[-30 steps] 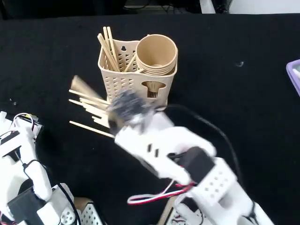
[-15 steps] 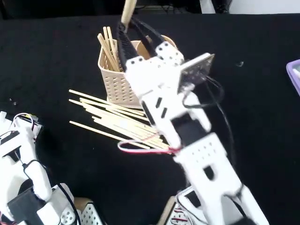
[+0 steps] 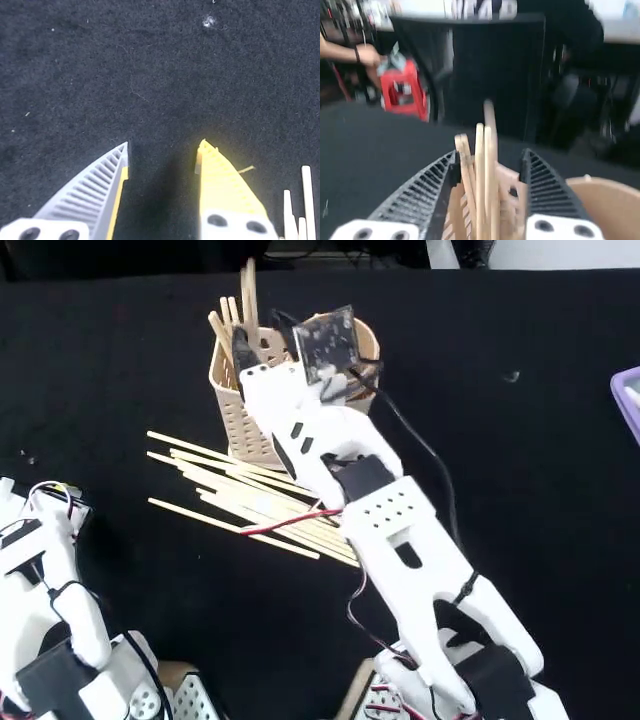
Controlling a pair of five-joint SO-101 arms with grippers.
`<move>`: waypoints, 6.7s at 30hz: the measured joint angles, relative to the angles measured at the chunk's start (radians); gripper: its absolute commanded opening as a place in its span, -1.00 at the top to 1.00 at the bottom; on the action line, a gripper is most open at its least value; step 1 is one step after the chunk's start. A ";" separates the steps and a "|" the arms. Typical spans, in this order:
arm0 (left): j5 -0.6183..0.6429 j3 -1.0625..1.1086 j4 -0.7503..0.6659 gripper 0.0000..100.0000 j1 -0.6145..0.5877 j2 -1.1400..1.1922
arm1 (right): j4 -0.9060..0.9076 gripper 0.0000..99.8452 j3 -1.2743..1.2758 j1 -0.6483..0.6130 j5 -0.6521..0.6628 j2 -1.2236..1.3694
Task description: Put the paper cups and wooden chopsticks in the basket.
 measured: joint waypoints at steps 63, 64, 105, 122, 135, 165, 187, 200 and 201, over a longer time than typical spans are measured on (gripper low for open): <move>0.000 0.000 0.000 0.56 0.000 0.000 | 0.667 0.52 0.147 -0.239 0.100 0.308; 0.000 0.000 0.000 0.56 0.000 0.000 | 0.671 0.52 0.147 -0.252 0.100 0.316; 0.000 0.000 0.000 0.56 0.000 0.000 | 0.750 0.98 0.206 -0.330 0.479 0.321; 0.000 0.000 0.000 0.56 0.000 0.000 | 0.891 0.42 0.164 -0.170 0.517 0.186; 0.000 0.000 0.000 0.56 0.000 0.000 | 0.609 0.23 0.279 -0.301 0.365 0.186; 0.000 0.000 0.000 0.56 0.000 0.000 | 0.672 0.98 0.212 -0.301 0.358 0.221; 0.000 0.000 0.000 0.56 0.000 0.000 | 0.680 0.96 0.213 -0.307 0.353 0.288; 0.000 0.000 0.000 0.56 0.000 0.000 | 0.684 0.98 0.201 -0.310 0.353 0.288; 0.000 0.000 0.000 0.56 0.000 0.000 | 0.686 0.98 0.201 -0.310 0.353 0.284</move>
